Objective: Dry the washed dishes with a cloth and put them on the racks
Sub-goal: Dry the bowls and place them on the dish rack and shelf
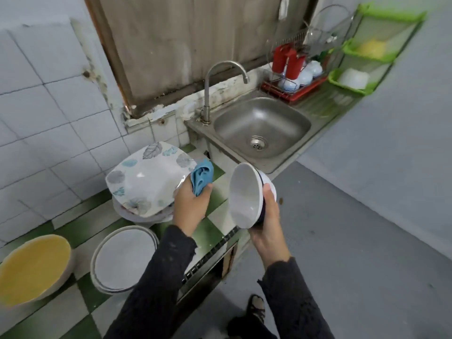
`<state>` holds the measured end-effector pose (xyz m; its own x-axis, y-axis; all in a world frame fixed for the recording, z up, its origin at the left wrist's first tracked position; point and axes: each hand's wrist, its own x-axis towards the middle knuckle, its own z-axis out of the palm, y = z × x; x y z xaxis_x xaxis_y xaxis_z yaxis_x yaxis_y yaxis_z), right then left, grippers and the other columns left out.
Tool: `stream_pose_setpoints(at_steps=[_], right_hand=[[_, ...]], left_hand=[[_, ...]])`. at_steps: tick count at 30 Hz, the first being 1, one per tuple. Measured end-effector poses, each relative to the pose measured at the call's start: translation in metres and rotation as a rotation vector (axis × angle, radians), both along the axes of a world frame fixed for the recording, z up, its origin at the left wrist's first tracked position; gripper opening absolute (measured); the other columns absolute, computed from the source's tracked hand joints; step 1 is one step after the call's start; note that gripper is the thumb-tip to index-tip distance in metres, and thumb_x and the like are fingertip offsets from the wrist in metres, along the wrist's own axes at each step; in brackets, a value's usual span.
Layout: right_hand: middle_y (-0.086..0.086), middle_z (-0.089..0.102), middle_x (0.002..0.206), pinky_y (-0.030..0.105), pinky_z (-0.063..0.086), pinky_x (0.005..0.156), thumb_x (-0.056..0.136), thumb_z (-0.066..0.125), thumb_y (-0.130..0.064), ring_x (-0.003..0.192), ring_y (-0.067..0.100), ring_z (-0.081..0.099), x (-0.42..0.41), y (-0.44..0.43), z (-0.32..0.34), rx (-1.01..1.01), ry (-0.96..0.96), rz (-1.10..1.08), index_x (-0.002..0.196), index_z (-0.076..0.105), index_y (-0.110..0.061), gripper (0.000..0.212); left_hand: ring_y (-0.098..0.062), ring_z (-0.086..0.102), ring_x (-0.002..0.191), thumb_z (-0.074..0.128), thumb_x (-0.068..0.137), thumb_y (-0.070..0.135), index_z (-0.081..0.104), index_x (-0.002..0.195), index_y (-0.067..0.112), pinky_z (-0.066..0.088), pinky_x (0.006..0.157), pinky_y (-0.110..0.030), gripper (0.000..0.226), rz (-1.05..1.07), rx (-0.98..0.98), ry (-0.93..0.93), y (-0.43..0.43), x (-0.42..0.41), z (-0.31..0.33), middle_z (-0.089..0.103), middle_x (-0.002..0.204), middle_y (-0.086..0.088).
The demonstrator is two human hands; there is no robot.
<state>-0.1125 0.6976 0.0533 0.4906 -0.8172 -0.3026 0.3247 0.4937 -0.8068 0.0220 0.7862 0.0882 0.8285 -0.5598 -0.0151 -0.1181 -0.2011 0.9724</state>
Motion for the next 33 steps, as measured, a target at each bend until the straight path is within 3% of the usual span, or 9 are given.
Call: stream_pose_setpoints(at_steps=[2,4,6,10,12,17,22,28,33], right_hand=[[0.013,0.059,0.140,0.056,0.052,0.099,0.083,0.074,-0.059,0.125,0.032,0.060,-0.014,-0.022,-0.002,-0.044,-0.027,-0.045,0.144,0.049,-0.027,0.073],[0.016,0.061,0.137,0.058,0.050,0.100,0.090,0.068,-0.052,0.124,0.036,0.060,-0.034,-0.054,-0.003,-0.082,-0.044,-0.115,0.144,0.050,-0.026,0.063],[0.015,0.061,0.138,0.058,0.052,0.098,0.088,0.068,-0.052,0.126,0.038,0.059,-0.054,-0.088,-0.002,-0.070,-0.059,-0.168,0.147,0.044,-0.025,0.070],[0.012,0.061,0.138,0.057,0.051,0.098,0.086,0.069,-0.055,0.126,0.035,0.059,-0.097,-0.163,0.005,-0.107,-0.018,-0.241,0.148,0.043,-0.023,0.075],[0.011,0.062,0.138,0.062,0.048,0.101,0.085,0.071,-0.056,0.126,0.035,0.060,-0.117,-0.196,0.010,-0.136,-0.016,-0.253,0.146,0.043,-0.025,0.074],[0.012,0.064,0.133,0.052,0.057,0.091,0.079,0.077,-0.055,0.119,0.033,0.065,-0.170,-0.289,0.023,-0.154,-0.002,-0.333,0.144,0.046,-0.023,0.079],[0.008,0.067,0.125,0.033,0.057,0.068,0.078,0.076,-0.050,0.094,0.015,0.072,-0.199,-0.365,0.038,-0.160,0.051,-0.394,0.138,0.046,-0.024,0.072],[0.001,0.068,0.118,0.035,0.057,0.078,0.076,0.079,-0.049,0.093,0.012,0.070,-0.200,-0.455,0.037,-0.170,0.074,-0.411,0.118,0.051,-0.031,0.054],[0.001,0.068,0.116,0.043,0.060,0.089,0.072,0.085,-0.054,0.098,0.016,0.071,-0.178,-0.533,0.031,-0.172,0.100,-0.411,0.115,0.050,-0.031,0.060]], left_hand=[[-0.011,0.060,0.101,0.062,0.094,0.012,0.058,0.122,0.017,0.042,0.087,-0.016,0.028,-0.045,-0.009,-0.016,-0.025,-0.012,0.006,0.063,0.107,0.006],[-0.001,0.058,0.085,0.062,0.095,0.012,0.058,0.114,0.018,0.038,0.070,-0.002,0.021,-0.103,0.002,-0.047,-0.060,-0.029,0.010,0.061,0.094,0.012],[0.000,0.056,0.082,0.062,0.095,0.013,0.058,0.111,0.018,0.036,0.063,0.002,0.018,-0.159,-0.005,-0.044,-0.097,-0.042,0.011,0.060,0.092,0.015],[-0.003,0.058,0.082,0.064,0.094,0.013,0.056,0.104,0.019,0.045,0.079,-0.023,0.014,-0.227,-0.026,-0.043,-0.182,-0.077,0.012,0.061,0.091,0.010],[-0.010,0.060,0.087,0.064,0.094,0.014,0.056,0.105,0.019,0.044,0.081,-0.025,0.015,-0.251,-0.036,-0.055,-0.217,-0.094,0.014,0.062,0.093,0.007],[-0.018,0.062,0.094,0.063,0.093,0.011,0.058,0.105,0.020,0.048,0.085,-0.031,0.015,-0.345,-0.058,-0.055,-0.323,-0.143,0.010,0.065,0.098,0.000],[-0.017,0.062,0.095,0.063,0.094,0.011,0.059,0.107,0.020,0.044,0.082,-0.026,0.017,-0.394,-0.096,-0.061,-0.404,-0.166,0.012,0.066,0.102,-0.001],[-0.011,0.060,0.092,0.060,0.095,0.012,0.056,0.106,0.028,0.043,0.083,-0.025,0.020,-0.419,-0.063,-0.046,-0.494,-0.169,0.008,0.064,0.098,0.007],[-0.014,0.060,0.098,0.061,0.095,0.013,0.061,0.122,0.014,0.042,0.086,-0.024,0.027,-0.403,-0.062,-0.083,-0.584,-0.152,0.005,0.064,0.106,0.003]])
